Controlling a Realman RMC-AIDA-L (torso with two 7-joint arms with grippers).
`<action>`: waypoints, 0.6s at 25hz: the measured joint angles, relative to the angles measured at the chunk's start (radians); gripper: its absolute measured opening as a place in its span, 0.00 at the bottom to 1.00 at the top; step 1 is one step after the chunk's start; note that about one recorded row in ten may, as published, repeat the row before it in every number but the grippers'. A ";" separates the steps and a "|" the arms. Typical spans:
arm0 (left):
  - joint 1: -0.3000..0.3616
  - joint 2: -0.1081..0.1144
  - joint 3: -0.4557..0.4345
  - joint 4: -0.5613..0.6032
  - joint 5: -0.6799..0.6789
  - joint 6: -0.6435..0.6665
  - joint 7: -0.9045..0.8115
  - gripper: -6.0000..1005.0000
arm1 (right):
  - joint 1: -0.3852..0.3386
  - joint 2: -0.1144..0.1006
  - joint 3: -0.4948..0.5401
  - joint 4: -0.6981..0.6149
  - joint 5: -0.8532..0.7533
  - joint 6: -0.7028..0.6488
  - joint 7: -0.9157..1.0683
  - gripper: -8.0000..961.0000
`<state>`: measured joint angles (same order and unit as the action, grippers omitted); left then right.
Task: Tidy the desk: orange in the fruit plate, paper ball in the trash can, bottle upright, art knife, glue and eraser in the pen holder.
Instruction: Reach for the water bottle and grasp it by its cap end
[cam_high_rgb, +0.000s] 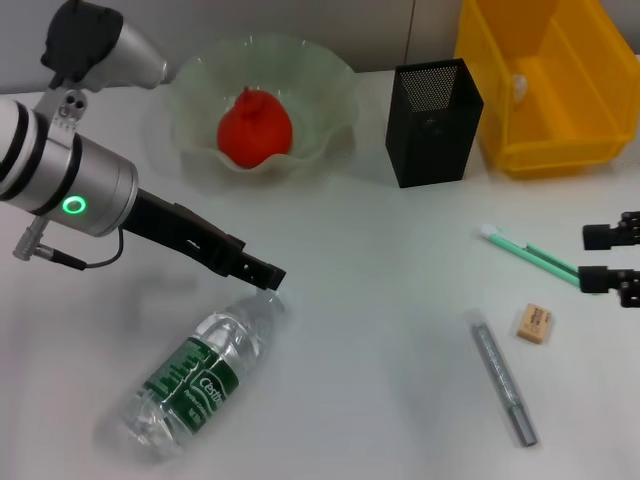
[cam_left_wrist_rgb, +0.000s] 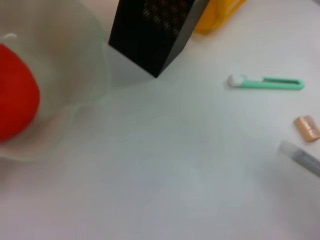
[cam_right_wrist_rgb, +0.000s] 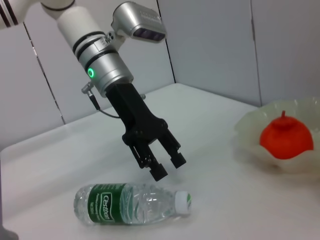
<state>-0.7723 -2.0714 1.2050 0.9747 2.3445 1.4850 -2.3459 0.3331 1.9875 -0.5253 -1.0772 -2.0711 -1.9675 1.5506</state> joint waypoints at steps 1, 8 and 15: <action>-0.005 0.000 0.001 -0.004 0.007 -0.001 -0.004 0.77 | 0.000 0.000 0.000 0.000 0.000 0.000 0.000 0.55; -0.068 -0.003 0.012 -0.083 0.077 -0.013 -0.028 0.77 | 0.031 0.001 0.001 0.016 -0.027 0.009 -0.002 0.55; -0.090 -0.008 0.129 -0.056 0.078 -0.019 -0.120 0.77 | 0.039 -0.003 0.002 0.016 -0.027 0.027 -0.003 0.53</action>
<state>-0.8619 -2.0794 1.3344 0.9183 2.4221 1.4657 -2.4659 0.3724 1.9845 -0.5232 -1.0616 -2.0978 -1.9404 1.5477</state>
